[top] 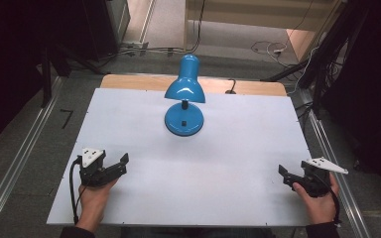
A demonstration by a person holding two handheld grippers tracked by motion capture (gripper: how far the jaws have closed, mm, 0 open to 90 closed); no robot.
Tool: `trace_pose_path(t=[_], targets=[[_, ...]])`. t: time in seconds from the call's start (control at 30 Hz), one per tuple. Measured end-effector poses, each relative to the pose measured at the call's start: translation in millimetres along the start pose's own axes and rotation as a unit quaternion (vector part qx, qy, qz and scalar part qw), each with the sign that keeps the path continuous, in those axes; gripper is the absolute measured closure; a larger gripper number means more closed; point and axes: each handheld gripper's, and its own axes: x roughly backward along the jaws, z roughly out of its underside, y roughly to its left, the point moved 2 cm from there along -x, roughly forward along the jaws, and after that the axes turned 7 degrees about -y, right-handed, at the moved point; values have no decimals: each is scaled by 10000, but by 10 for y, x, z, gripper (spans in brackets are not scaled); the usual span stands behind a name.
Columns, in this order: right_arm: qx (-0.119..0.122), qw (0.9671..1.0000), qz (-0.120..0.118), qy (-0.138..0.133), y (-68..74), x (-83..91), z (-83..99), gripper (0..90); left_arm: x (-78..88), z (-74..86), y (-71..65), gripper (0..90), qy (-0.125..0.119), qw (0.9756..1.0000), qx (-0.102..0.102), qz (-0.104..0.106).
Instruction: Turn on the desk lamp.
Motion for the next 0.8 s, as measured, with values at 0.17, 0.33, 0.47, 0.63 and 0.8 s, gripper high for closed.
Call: trace_pose_path(t=[0.17,0.33,0.47,0.63,0.8], targets=[[-30,10000,20,5,0,9,0,117,-38,-15,-29,191,-22,10000,-21,-5],[-23,10000,-17,-11,-3,17,1,118,-81,-22,-53,191,-23,10000,-54,-40],[-21,10000,-17,11,-1,10,3,117,-101,-36,-67,191,-48,10000,-69,-42],[-63,10000,-37,19,10,22,0,118,-141,-50,-81,190,-44,9999,-74,-71],[-70,9999,-77,-21,7,44,-2,117,-195,-83,-128,191,-66,9999,-76,-55]])
